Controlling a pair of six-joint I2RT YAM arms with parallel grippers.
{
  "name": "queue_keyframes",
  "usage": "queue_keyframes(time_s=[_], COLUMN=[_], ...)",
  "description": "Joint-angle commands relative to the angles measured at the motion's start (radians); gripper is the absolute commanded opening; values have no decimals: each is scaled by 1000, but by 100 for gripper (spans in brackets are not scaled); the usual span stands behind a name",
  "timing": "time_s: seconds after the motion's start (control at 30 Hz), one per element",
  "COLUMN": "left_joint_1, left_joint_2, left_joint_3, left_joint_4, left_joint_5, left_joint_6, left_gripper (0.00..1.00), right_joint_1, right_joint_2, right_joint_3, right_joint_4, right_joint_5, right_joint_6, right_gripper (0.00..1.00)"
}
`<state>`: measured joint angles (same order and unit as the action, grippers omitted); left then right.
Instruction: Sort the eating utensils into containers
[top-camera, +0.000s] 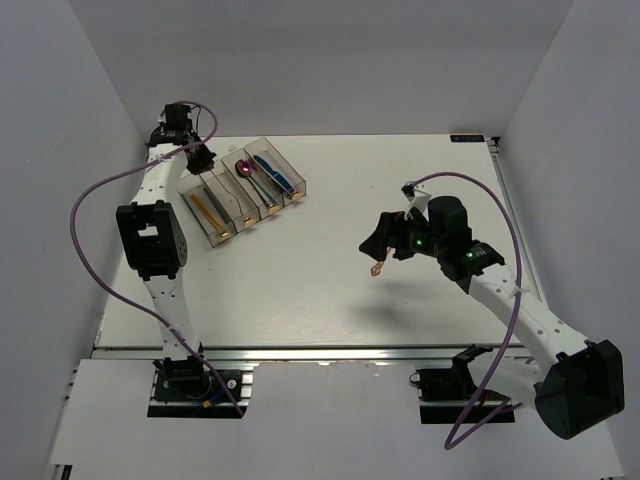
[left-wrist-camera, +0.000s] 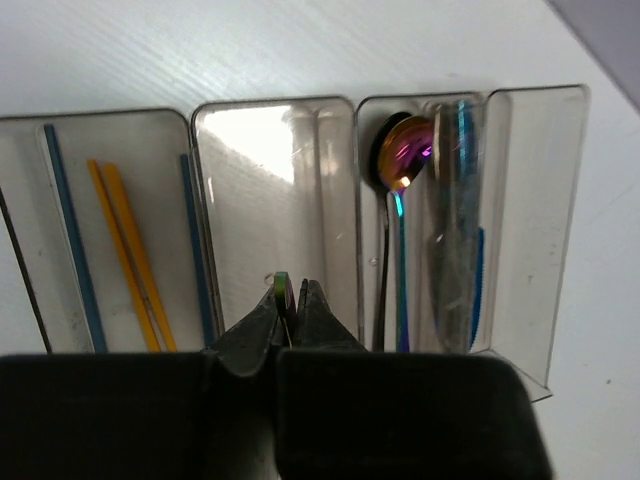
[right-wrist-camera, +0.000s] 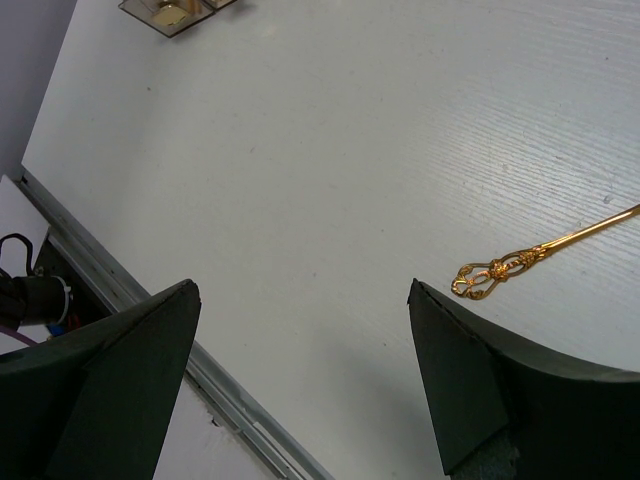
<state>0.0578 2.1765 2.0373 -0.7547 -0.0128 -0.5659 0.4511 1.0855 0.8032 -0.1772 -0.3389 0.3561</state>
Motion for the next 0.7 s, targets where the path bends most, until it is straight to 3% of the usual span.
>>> queue_keyframes(time_s=[0.0, 0.03, 0.17, 0.27, 0.43, 0.53, 0.67], left_joint_1=[-3, -4, -4, -4, -4, -4, -7], left_joint_2=[-27, -21, -6, -21, -58, -138, -312], left_joint_3=[-38, -40, -37, -49, -6, -2, -60], left_joint_4=[37, 43, 51, 66, 28, 2, -11], left_joint_5=[-19, -10, 11, 11, 4, -27, -59], left_joint_6=[-14, -17, -28, -34, -29, -9, 21], left_gripper=[4, 6, 35, 66, 76, 98, 98], right_joint_1=[-6, -5, -5, -5, -5, -5, -6], right_joint_2=[-6, -3, -2, 1, 91, 166, 267], right_joint_3=[7, 7, 4, -5, 53, 91, 136], right_joint_4=[21, 24, 33, 31, -60, -114, -157], right_joint_5=[3, 1, 15, 101, 268, 434, 604], right_joint_6=[-20, -19, -13, 13, 50, 86, 153], right_gripper=[89, 89, 89, 89, 89, 89, 89])
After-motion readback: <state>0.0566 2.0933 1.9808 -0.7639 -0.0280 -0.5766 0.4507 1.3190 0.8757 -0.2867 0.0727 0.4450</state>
